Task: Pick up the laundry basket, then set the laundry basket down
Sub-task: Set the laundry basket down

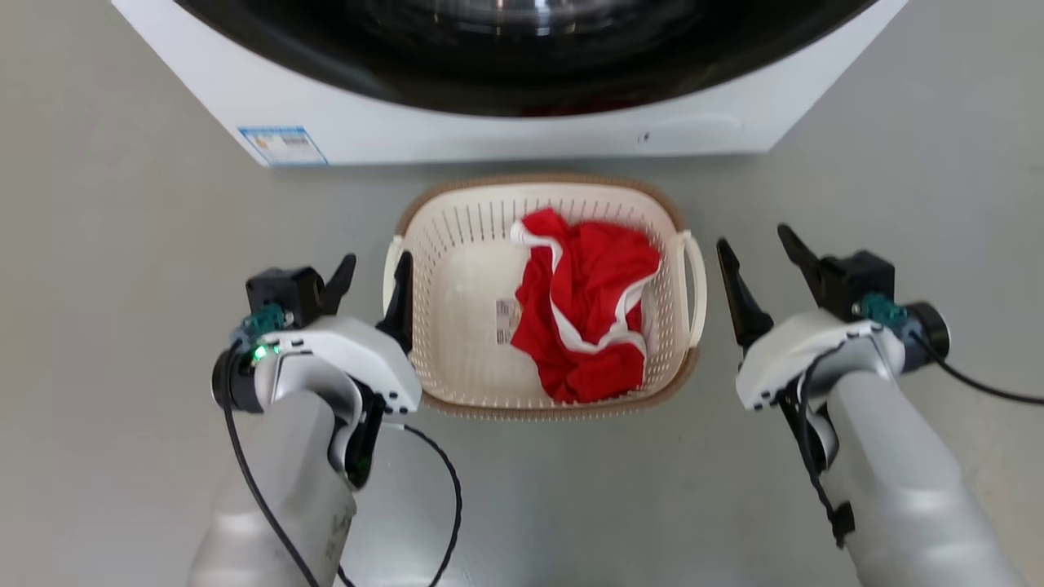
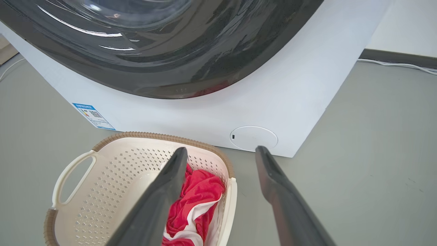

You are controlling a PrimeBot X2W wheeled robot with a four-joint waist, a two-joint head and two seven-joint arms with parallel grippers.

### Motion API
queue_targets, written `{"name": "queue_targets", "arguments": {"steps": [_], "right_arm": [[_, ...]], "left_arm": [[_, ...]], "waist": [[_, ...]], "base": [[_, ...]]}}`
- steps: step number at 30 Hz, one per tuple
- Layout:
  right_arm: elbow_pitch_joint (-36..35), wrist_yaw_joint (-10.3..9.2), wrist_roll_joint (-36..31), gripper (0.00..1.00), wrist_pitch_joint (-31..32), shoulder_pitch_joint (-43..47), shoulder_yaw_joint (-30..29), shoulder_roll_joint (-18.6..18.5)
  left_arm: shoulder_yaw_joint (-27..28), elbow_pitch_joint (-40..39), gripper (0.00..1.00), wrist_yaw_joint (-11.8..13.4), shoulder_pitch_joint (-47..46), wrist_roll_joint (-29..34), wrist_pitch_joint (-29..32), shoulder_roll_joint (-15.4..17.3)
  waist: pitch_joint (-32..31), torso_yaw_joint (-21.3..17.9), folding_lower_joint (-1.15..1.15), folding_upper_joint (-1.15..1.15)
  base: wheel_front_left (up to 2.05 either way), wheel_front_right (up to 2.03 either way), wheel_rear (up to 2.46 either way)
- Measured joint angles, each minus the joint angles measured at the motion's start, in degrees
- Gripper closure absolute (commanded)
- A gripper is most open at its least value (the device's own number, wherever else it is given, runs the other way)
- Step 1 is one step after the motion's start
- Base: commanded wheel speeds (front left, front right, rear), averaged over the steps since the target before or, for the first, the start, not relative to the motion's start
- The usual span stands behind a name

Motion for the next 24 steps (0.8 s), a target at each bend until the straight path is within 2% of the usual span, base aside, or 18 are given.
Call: {"name": "queue_targets", "arguments": {"steps": [24], "right_arm": [[-5.9, 0.0, -1.43, 0.0, 0.0, 14.89, -2.48, 0.44]], "left_arm": [[2.75, -8.59, 0.0, 0.09, 15.93, -0.08, 0.03, 0.19]], "waist": [[-19.0, -0.31, 0.0, 0.0]], "base": [[0.0, 0.0, 0.0]]}}
